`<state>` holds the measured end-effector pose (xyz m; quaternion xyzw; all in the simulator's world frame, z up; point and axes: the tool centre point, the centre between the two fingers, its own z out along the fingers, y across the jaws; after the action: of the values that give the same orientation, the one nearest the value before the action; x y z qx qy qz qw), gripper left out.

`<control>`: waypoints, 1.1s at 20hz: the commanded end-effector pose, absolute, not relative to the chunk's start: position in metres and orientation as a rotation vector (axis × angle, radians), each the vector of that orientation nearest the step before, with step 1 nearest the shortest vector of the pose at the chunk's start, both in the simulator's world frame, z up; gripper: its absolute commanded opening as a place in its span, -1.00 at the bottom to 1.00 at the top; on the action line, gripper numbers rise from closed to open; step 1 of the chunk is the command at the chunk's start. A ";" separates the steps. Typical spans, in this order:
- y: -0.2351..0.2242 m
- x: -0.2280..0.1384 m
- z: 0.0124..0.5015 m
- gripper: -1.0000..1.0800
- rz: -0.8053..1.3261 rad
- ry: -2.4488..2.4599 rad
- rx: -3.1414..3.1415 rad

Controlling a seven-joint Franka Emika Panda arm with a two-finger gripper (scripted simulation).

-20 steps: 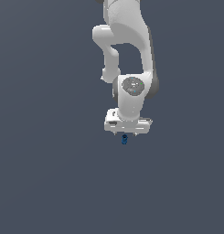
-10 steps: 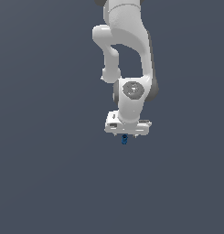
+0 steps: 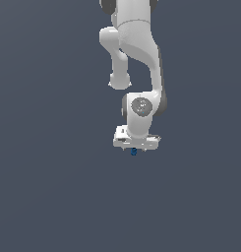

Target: Pick up the object and move it to a goal position.

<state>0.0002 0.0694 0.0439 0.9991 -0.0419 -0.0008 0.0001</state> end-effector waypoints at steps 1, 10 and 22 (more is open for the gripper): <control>0.070 0.001 0.043 -1.00 0.000 -0.132 3.139; 0.070 0.001 0.043 -1.00 0.000 -0.132 3.139; 0.057 -0.009 0.069 -1.00 0.000 -0.133 3.139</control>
<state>-0.0069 0.0604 0.0625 0.9991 -0.0420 -0.0005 0.0001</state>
